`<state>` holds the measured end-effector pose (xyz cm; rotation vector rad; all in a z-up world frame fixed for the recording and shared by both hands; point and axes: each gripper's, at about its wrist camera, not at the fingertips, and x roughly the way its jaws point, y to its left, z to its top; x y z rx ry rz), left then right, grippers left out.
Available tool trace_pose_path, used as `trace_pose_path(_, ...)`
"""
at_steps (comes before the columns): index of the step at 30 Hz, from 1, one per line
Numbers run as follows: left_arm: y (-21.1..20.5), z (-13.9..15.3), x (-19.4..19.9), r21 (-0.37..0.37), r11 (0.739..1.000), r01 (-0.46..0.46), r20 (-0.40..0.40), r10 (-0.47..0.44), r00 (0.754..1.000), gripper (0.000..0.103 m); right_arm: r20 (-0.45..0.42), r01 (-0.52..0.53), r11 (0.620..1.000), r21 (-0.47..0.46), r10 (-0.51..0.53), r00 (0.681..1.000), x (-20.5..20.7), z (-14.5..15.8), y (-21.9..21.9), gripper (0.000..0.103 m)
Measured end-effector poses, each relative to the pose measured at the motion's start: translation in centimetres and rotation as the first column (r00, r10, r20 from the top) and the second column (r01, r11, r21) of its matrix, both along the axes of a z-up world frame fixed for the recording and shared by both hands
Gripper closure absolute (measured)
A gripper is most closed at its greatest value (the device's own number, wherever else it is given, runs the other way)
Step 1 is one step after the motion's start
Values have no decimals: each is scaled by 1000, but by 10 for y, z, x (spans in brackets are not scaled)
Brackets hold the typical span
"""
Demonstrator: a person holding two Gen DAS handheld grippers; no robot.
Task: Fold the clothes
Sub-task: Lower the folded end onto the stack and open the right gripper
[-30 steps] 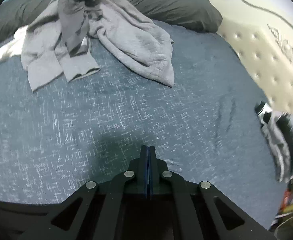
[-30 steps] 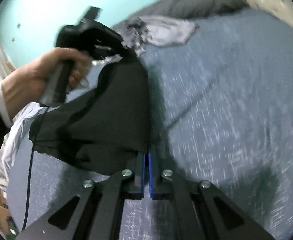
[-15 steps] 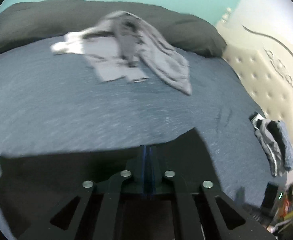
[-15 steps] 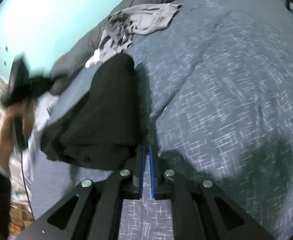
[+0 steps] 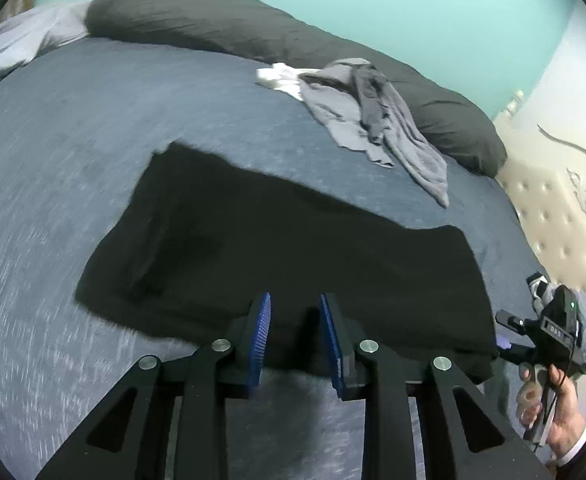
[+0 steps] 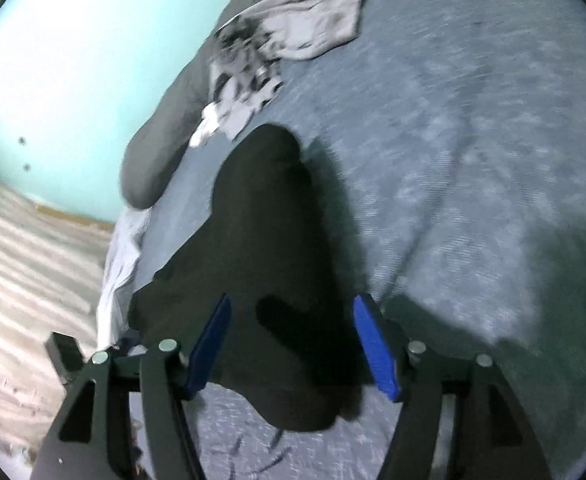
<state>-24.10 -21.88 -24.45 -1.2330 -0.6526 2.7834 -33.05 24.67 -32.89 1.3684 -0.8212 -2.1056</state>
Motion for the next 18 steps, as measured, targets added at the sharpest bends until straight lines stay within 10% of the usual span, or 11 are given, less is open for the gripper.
trace_pose_path(18, -24, -28, 31, 12, 988, -154, -37, 154, 987, 69, 20, -107, 993, 39, 106, 994, -17, -13, -46, 42)
